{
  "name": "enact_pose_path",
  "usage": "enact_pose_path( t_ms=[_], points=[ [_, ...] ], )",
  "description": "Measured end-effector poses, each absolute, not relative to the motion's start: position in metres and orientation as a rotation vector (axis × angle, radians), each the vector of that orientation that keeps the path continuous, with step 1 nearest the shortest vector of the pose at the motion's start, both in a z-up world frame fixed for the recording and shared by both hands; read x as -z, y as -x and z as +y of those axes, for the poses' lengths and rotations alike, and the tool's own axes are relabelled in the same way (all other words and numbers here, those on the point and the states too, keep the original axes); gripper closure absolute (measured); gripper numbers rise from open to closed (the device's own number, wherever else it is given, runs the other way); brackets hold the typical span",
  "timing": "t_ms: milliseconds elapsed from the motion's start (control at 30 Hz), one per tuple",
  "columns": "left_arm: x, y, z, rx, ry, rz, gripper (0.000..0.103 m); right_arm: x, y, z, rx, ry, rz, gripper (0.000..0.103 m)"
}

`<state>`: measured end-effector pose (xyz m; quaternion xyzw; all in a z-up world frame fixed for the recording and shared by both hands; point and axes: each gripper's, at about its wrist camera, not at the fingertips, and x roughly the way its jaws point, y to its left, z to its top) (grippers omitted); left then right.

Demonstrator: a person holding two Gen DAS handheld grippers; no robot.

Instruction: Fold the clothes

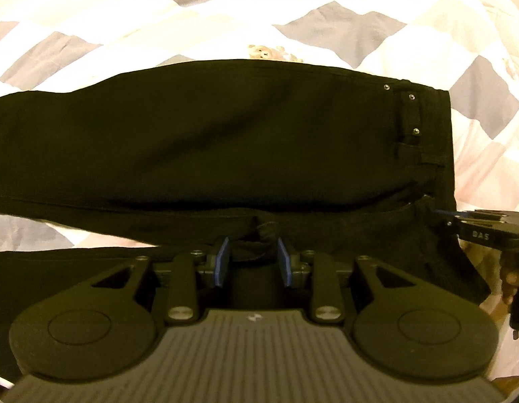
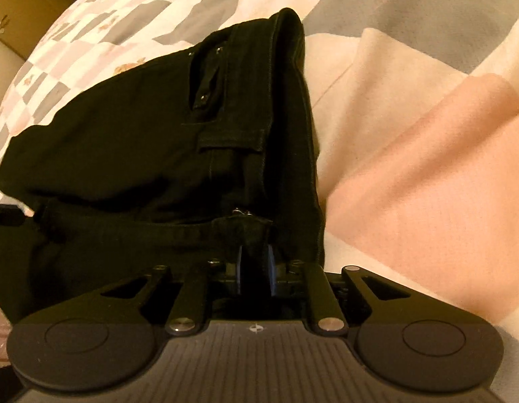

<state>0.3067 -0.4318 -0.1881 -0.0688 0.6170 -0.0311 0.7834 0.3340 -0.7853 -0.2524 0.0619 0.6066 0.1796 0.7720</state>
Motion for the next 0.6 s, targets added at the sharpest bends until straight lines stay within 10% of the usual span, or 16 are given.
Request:
enact_pose_path(
  t_ms=[600],
  points=[
    [0.183,-0.312,-0.421,0.007,0.138,1.304,0.074,0.246,-0.412,-0.797,-0.403,-0.417,1.22,0.024]
  ],
)
